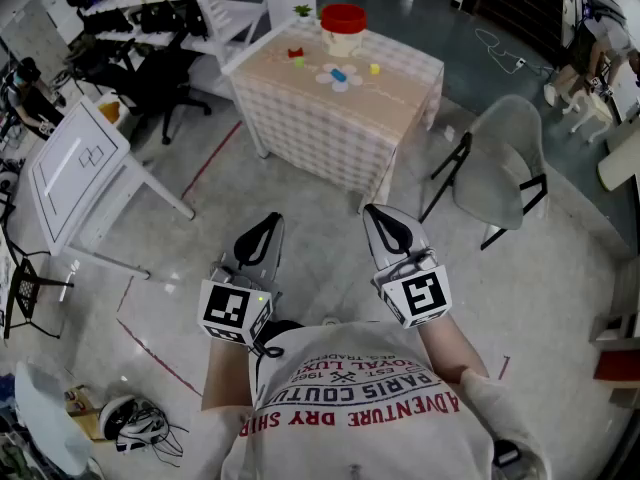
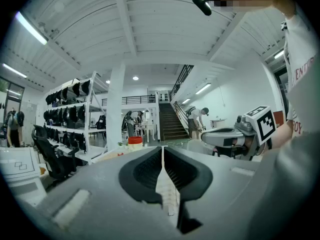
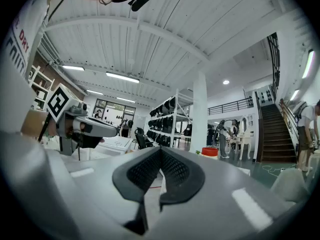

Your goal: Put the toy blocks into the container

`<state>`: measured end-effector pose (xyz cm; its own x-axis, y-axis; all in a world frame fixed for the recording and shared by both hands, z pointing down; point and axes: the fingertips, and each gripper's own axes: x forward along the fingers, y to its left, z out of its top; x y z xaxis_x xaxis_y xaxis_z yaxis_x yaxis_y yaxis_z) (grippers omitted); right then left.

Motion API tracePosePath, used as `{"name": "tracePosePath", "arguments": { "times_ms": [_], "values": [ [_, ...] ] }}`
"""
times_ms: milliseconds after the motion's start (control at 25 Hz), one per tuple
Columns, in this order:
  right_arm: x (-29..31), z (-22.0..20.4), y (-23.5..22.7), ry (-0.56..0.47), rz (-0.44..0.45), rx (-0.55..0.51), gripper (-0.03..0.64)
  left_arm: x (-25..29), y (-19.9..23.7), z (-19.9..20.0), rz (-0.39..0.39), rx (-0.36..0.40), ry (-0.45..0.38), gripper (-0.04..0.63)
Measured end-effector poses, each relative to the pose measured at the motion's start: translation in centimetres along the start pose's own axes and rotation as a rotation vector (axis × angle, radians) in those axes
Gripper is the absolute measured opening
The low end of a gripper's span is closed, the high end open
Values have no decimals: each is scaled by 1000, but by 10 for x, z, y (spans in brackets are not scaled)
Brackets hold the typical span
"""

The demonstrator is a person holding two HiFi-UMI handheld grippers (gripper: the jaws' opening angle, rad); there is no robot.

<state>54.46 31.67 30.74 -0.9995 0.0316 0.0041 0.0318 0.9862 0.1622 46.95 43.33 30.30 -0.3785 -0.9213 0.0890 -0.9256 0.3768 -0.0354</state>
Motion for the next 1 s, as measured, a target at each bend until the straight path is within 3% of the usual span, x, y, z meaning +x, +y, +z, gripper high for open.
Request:
{"name": "tracePosePath", "arguments": {
  "times_ms": [480, 600, 640, 720, 1000],
  "values": [
    [8, -12, -8, 3, -2, 37, 0, 17, 6, -13, 1, -12, 17, 18],
    [10, -16, -14, 3, -16, 68, 2, 22, 11, -9, 20, -55, -24, 20],
    [11, -17, -17, 5, -19, 75, 2, 24, 14, -7, 34, -72, -42, 54],
    [12, -19, -22, 10, -24, 85, 2, 30, 20, -4, 53, -81, -55, 304],
    [31, -32, -43, 27, -45, 112, 2, 55, 39, -8, 56, -42, -4, 324]
  ]
}}
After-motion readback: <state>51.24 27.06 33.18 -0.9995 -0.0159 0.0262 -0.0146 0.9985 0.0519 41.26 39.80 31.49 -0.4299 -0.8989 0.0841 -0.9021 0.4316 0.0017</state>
